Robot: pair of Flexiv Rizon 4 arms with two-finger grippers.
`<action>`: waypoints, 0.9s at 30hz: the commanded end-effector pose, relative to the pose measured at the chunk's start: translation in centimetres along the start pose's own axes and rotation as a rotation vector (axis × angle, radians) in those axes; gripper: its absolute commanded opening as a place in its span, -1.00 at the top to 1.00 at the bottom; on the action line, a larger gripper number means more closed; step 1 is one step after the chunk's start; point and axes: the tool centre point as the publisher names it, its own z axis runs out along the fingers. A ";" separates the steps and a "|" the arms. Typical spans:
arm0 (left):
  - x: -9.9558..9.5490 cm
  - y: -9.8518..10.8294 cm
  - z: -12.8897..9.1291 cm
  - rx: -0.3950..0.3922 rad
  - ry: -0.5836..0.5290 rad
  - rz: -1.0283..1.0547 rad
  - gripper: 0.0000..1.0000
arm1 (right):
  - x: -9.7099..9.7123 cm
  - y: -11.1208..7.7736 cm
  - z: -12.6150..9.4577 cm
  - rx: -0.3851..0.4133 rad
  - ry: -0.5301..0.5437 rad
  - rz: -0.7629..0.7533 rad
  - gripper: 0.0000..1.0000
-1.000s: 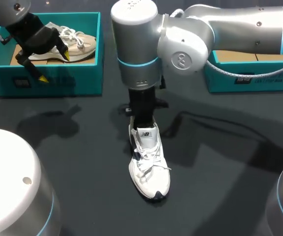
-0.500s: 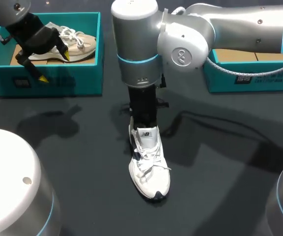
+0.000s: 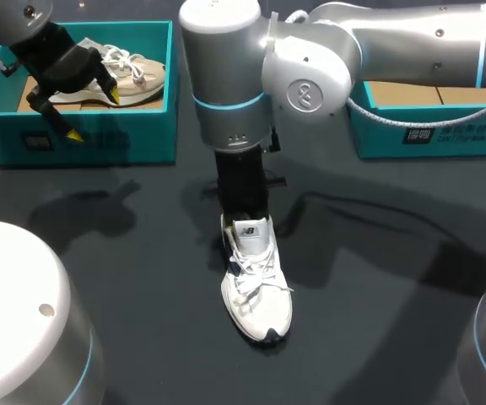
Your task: Take the shoe out of the shoebox, open the shoe tongue, remove and reinsert the insole, then place the shoe into the shoebox
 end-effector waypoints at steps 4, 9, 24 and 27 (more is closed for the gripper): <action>0.0 0.0 0.0 -0.002 0.001 0.001 -1.00 | 0.1 -0.2 0.6 0.008 0.008 0.005 -0.05; 0.0 0.0 0.0 -0.002 0.001 0.001 -1.00 | 0.1 -0.4 0.5 0.007 0.005 0.015 -0.90; 0.0 0.0 0.0 -0.002 0.001 0.001 -1.00 | 0.1 -1.3 0.0 -0.014 -0.014 0.042 -1.00; 0.0 0.0 0.0 -0.002 0.001 0.001 -1.00 | -0.1 -1.5 -0.1 -0.020 -0.012 0.047 -1.00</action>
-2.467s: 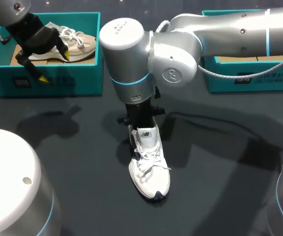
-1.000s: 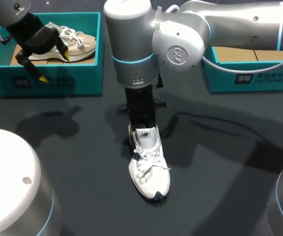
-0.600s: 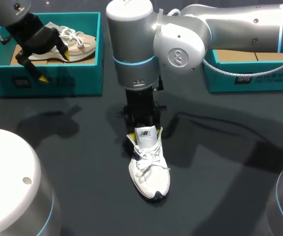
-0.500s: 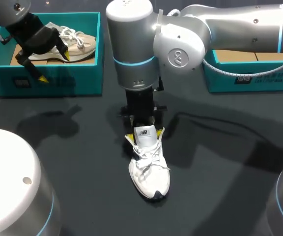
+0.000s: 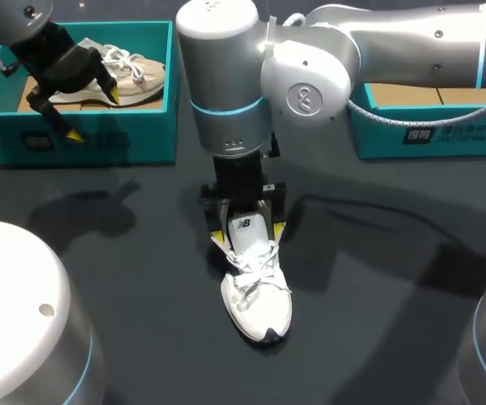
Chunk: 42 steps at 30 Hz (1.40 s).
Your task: Take the shoe out of the shoebox, open the shoe tongue, remove and reinsert the insole, then place the shoe into the shoebox
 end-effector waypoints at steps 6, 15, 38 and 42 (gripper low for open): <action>0.0 0.0 0.0 -0.002 0.001 0.001 -1.00 | -0.9 -0.8 -0.4 -0.038 0.013 -0.001 -1.00; 0.0 0.0 0.0 -0.002 0.001 0.001 -1.00 | -1.4 -1.7 -1.0 -0.074 0.020 -0.018 -1.00; 0.0 0.0 0.0 -0.002 0.001 0.001 -1.00 | -1.1 -6.2 -2.4 -0.166 0.005 0.016 0.46; 0.0 0.0 0.0 -0.002 0.001 0.001 -1.00 | -1.0 -5.4 -2.4 -0.172 -0.001 -0.001 0.53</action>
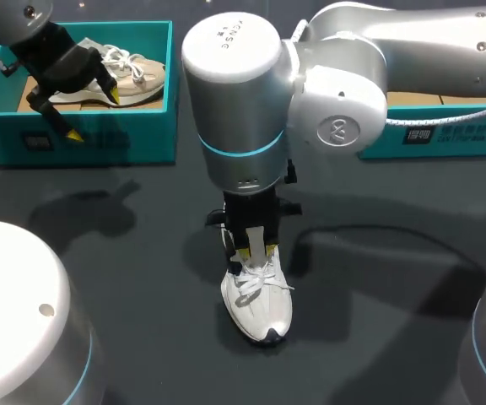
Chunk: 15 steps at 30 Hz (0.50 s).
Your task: Take the shoe out of the shoebox, open the shoe tongue, remove and reinsert the insole, then place the shoe into the shoebox
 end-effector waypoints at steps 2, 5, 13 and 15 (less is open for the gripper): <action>0.0 0.0 0.0 -0.002 0.001 0.001 -1.00 | 0.1 1.1 0.4 0.012 -0.002 -0.006 0.54; 0.0 0.0 0.0 -0.002 0.001 0.001 -1.00 | 0.1 2.2 1.0 0.015 0.014 -0.030 0.56; 0.0 0.0 0.0 -0.002 0.001 0.001 -1.00 | -0.5 5.1 3.3 0.040 0.058 -0.060 0.65; 0.0 0.0 0.0 -0.002 0.001 0.001 -1.00 | -0.5 5.7 4.1 0.049 0.082 -0.072 0.69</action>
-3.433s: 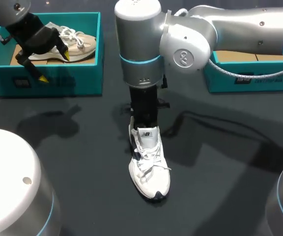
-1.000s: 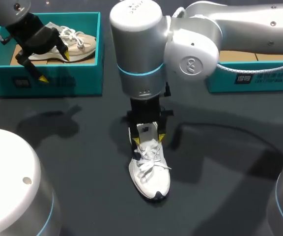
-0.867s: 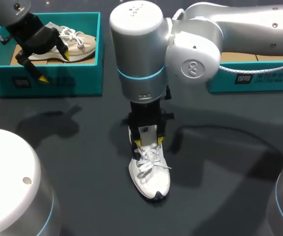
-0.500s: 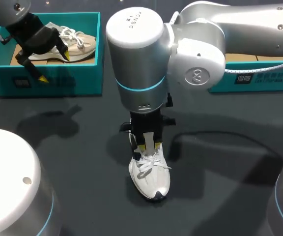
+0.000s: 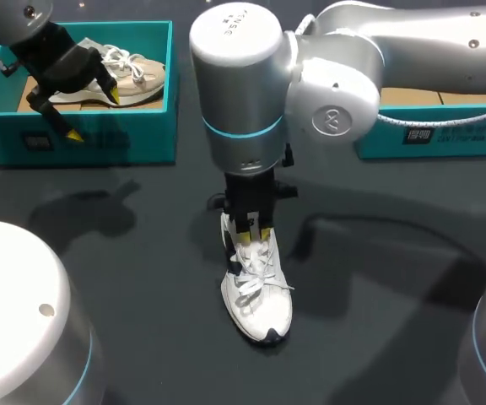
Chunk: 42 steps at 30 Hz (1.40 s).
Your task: Take the shoe out of the shoebox, open the shoe tongue, remove and reinsert the insole, then place the shoe into the shoebox
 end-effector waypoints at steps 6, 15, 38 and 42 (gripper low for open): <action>0.0 0.0 0.0 -0.002 0.001 0.001 -1.00 | -0.2 1.1 0.3 -0.001 0.015 -0.026 0.69; 0.0 0.0 0.0 -0.002 0.001 0.001 -1.00 | -0.4 1.6 1.5 0.008 0.021 -0.052 0.63; 0.0 0.0 0.0 -0.002 0.001 0.001 -1.00 | 0.4 3.5 -5.0 -0.100 -0.218 -0.637 -0.34; 0.0 0.0 0.0 -0.002 0.001 0.001 -1.00 | -0.2 3.4 -5.6 -0.283 -0.215 -0.991 -0.61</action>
